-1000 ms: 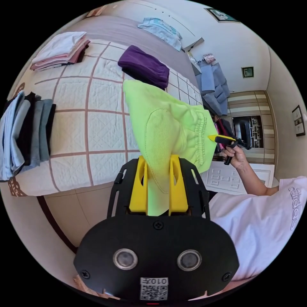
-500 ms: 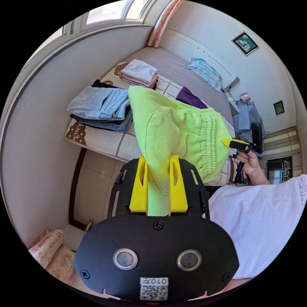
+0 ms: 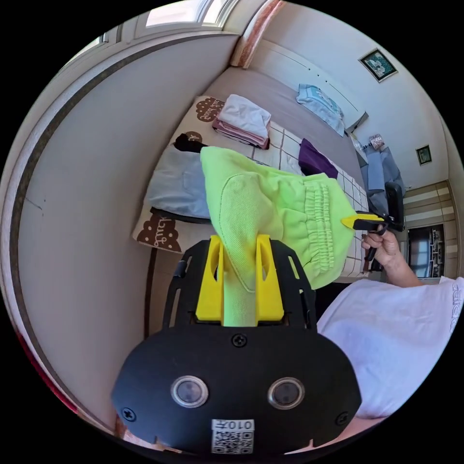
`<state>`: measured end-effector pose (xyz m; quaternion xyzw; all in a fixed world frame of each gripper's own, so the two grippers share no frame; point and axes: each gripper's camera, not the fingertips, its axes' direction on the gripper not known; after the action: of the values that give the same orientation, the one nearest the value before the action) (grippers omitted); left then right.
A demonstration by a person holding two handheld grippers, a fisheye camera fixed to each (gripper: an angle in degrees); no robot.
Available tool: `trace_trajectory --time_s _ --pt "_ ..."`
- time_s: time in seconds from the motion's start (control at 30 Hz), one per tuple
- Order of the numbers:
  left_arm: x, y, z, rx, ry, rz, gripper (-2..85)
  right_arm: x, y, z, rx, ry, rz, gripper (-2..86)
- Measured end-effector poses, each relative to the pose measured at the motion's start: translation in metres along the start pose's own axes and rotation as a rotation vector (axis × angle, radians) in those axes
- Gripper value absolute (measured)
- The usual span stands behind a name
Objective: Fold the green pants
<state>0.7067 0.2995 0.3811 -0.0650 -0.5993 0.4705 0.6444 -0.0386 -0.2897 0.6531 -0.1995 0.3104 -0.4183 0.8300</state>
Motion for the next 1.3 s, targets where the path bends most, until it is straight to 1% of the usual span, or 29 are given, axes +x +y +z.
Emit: trace_trajectory --time_s 0.07,0.2,0.3,0.4,0.47,0.53,0.63,0.7,0.77,0.83,0.93,1.03,1.13,1.2,1.3 --pt "-0.02 -0.055 -0.012 -0.032 -0.065 0.026 10.7 0.007 -0.038 0.023 0.004 0.029 0.013 5.1" --pt "-0.031 -0.122 -0.012 -0.063 -0.138 0.079 10.1 0.037 -0.104 0.066 0.023 0.096 0.077 5.1" --pt "-0.037 -0.16 0.013 -0.098 -0.138 0.091 9.2 0.075 -0.131 0.096 0.009 0.175 0.153 5.2" --pt "-0.041 -0.187 0.048 -0.11 -0.147 0.103 7.3 0.125 -0.146 0.129 -0.014 0.175 0.287 5.2" --pt "-0.038 -0.205 0.068 -0.113 -0.142 0.114 4.9 0.141 -0.152 0.141 -0.028 0.18 0.332 5.1" --pt "-0.031 -0.216 0.071 -0.111 -0.186 0.149 2.7 0.144 -0.16 0.145 -0.021 0.193 0.303 5.1" --pt "-0.02 -0.229 0.072 -0.093 -0.203 0.214 1.0 0.143 -0.173 0.15 -0.016 0.248 0.237 5.2" --pt "-0.018 -0.235 0.085 -0.15 -0.192 0.238 0.7 0.155 -0.183 0.161 -0.053 0.292 0.237 5.1" --pt "-0.02 -0.236 0.112 -0.234 -0.133 0.231 0.9 0.17 -0.188 0.172 -0.084 0.273 0.261 5.1" --pt "-0.02 -0.237 0.128 -0.297 -0.123 0.198 1.5 0.183 -0.189 0.18 -0.094 0.254 0.29 5.1" --pt "-0.017 -0.236 0.139 -0.318 -0.131 0.189 2.4 0.196 -0.184 0.189 -0.08 0.232 0.318 5.2" --pt "-0.011 -0.243 0.151 -0.376 -0.174 0.229 2.4 0.208 -0.182 0.194 -0.044 0.19 0.336 5.4" --pt "-0.003 -0.252 0.167 -0.433 -0.235 0.257 2.0 0.217 -0.188 0.203 -0.053 0.178 0.342 5.5" --pt "0.005 -0.252 0.177 -0.423 -0.247 0.286 1.6 0.221 -0.195 0.213 -0.088 0.195 0.358 5.4" --pt "0.021 -0.244 0.184 -0.385 -0.354 0.354 0.5 0.209 -0.203 0.217 -0.112 0.223 0.316 5.3"
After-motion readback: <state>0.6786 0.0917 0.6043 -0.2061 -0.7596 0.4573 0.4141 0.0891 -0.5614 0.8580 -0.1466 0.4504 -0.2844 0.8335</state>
